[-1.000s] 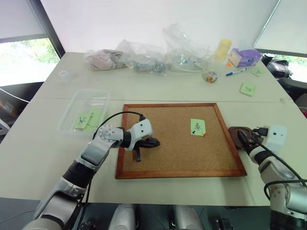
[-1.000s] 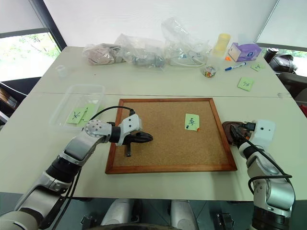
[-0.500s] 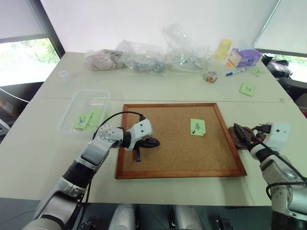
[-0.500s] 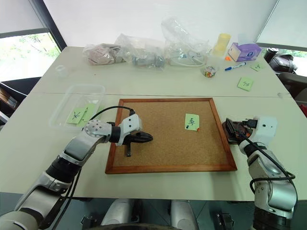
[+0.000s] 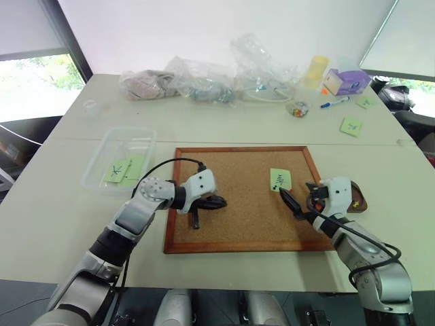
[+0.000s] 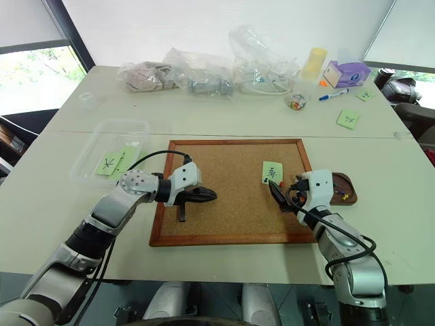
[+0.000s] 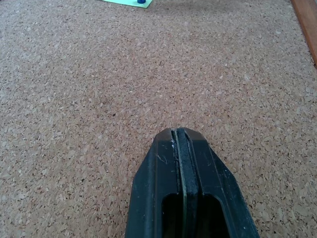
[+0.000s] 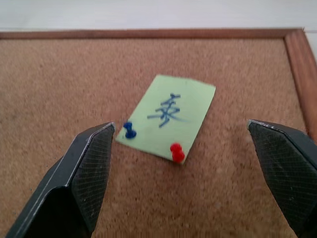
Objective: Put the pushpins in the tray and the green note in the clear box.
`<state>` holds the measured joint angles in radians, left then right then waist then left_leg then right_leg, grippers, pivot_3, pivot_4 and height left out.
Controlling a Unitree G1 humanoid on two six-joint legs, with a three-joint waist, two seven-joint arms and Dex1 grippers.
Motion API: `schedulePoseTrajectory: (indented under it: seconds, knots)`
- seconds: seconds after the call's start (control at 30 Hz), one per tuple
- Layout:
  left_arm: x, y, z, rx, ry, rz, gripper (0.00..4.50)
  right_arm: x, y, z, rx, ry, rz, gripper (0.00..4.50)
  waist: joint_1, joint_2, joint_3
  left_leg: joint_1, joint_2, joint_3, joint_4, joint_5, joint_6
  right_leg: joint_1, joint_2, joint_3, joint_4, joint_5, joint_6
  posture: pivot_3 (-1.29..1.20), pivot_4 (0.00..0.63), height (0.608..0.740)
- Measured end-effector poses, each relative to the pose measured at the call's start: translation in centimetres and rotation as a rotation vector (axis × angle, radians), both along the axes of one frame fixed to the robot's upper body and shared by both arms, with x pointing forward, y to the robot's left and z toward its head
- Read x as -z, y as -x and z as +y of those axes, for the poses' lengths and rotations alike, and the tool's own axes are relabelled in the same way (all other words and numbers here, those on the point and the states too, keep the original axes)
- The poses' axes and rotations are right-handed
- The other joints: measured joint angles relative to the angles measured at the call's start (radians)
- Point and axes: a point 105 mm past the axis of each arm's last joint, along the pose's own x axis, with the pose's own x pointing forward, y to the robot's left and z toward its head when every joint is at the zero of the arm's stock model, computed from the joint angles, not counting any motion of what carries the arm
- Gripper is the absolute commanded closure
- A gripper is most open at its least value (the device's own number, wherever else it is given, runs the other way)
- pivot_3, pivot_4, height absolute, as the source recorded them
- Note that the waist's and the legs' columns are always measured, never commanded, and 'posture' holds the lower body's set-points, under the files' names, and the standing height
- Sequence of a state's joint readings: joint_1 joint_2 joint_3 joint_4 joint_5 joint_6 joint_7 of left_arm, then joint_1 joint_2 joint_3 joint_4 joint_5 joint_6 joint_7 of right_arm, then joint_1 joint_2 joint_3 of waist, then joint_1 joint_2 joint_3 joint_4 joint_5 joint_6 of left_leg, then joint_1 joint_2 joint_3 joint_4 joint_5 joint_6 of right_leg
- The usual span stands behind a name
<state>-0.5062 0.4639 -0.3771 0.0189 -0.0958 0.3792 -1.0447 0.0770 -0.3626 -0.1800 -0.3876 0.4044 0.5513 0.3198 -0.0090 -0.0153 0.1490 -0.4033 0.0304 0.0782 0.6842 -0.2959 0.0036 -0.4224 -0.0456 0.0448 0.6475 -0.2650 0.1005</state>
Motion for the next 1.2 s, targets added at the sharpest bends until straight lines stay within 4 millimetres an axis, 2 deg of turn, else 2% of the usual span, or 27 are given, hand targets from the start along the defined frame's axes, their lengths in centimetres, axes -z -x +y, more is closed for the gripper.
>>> schedulePoseTrajectory:
  seconds: [0.03, 0.13, 0.2, 0.33, 0.37, 0.83, 1.03, 1.2]
  knots:
    - [0.0, 0.0, 0.0, 0.0, 0.0, 0.0, 4.5, 0.1, 0.0, 0.0, 0.001, -0.001, 0.004, 0.12, 0.0, 0.0, 0.0, 0.0, 0.0, 0.0, 0.0, 0.0, 0.0, 0.0, 0.0, 0.0, 0.0, 0.0, 0.0, 0.0, 0.15, 0.737]
    - [0.0, 0.0, 0.0, 0.0, 0.0, 0.0, 4.5, 0.0, 0.0, 0.0, 0.002, -0.002, -0.01, 0.96, 0.0, 0.0, 0.0, 0.0, 0.0, 0.0, 0.0, 0.0, 0.0, 0.0, 0.0, 0.0, 0.0, 0.0, 0.0, 0.0, 0.15, 0.737]
    - [0.0, 0.0, 0.0, 0.001, 0.0, -0.001, 4.5, 0.1, 0.0, 0.0, 0.0, -0.001, -0.01, 1.89, 0.0, 0.0, 0.0, 0.0, 0.0, 0.0, 0.0, 0.0, 0.0, 0.0, 0.0, 0.0, 0.0, 0.0, 0.0, 0.0, 0.15, 0.737]
    - [0.0, 0.0, 0.0, 0.001, 0.0, -0.002, 4.5, 0.6, -0.1, 0.2, -0.01, -0.005, 0.003, 4.06, 0.0, 0.0, 0.0, 0.0, 0.0, 0.0, 0.0, 0.0, 0.0, 0.0, 0.0, 0.0, 0.0, 0.0, 0.0, 0.0, 0.15, 0.737]
    - [0.0, 0.0, 0.0, 0.001, 0.0, -0.002, 4.5, 0.7, -0.1, 0.2, -0.009, -0.008, 0.004, 4.46, 0.0, 0.0, 0.0, 0.0, 0.0, 0.0, 0.0, 0.0, 0.0, 0.0, 0.0, 0.0, 0.0, 0.0, 0.0, 0.0, 0.15, 0.737]
    - [0.0, 0.0, 0.0, 0.005, -0.001, -0.008, 4.5, 0.6, -0.1, 0.2, 0.007, -0.023, -0.021, 4.46, 0.0, 0.0, 0.0, 0.0, 0.0, 0.0, 0.0, 0.0, 0.0, 0.0, 0.0, 0.0, 0.0, 0.0, 0.0, 0.0, 0.15, 0.737]
    - [0.1, 0.0, 0.0, 0.004, -0.002, -0.006, 4.5, -1.1, -0.2, -0.3, 0.028, -0.031, -0.145, 4.46, 0.0, 0.0, 0.0, 0.0, 0.0, 0.0, 0.0, 0.0, 0.0, 0.0, 0.0, 0.0, 0.0, 0.0, 0.0, 0.0, 0.15, 0.737]
    - [0.1, 0.0, 0.1, 0.005, -0.003, -0.004, 4.5, -1.2, 0.2, -1.1, 0.065, -0.018, -0.169, 4.46, -0.001, 0.0, 0.0, 0.0, 0.0, 0.0, 0.0, 0.0, 0.0, 0.0, 0.0, 0.0, 0.0, 0.0, 0.0, 0.0, 0.15, 0.737]
